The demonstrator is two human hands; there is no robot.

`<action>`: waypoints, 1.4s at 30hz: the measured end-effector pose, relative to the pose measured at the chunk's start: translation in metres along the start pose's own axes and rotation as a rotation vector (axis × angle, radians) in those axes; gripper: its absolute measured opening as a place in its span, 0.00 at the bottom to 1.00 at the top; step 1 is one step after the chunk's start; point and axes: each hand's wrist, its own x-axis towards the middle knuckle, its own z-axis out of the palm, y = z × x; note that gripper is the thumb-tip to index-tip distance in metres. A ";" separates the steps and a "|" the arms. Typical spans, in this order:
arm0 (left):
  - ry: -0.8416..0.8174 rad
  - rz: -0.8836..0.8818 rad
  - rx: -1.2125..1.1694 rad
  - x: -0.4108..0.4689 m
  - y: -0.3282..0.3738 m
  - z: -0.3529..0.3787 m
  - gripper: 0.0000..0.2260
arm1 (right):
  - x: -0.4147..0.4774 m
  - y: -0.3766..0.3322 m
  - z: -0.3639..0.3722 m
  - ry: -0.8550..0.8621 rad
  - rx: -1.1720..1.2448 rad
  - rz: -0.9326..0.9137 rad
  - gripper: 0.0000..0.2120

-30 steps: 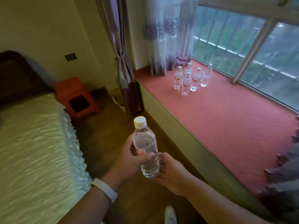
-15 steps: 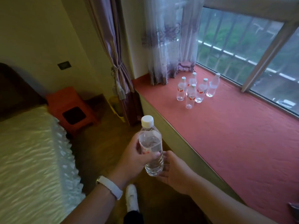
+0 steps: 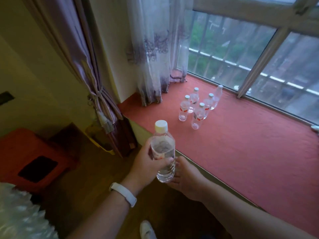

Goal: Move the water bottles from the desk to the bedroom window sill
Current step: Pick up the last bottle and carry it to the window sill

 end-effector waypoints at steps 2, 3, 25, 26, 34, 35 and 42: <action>-0.036 0.011 0.012 0.023 0.010 -0.013 0.30 | 0.010 -0.016 0.014 0.004 0.044 -0.026 0.23; -0.044 0.019 0.013 0.035 0.013 -0.019 0.31 | 0.015 -0.025 0.020 0.004 0.054 -0.041 0.22; -0.162 -0.088 0.345 0.298 0.004 -0.002 0.21 | 0.196 -0.177 -0.032 0.027 0.304 -0.045 0.17; -0.169 -0.095 0.357 0.309 0.002 0.004 0.22 | 0.202 -0.182 -0.039 0.036 0.307 -0.049 0.16; -0.297 -0.166 0.445 0.364 -0.017 0.038 0.24 | 0.234 -0.200 -0.075 0.154 0.382 -0.042 0.14; -0.314 -0.168 0.455 0.370 -0.020 0.040 0.23 | 0.238 -0.201 -0.077 0.176 0.402 -0.039 0.14; -0.374 -0.179 0.510 0.408 -0.052 0.045 0.25 | 0.269 -0.199 -0.081 0.344 0.510 -0.018 0.12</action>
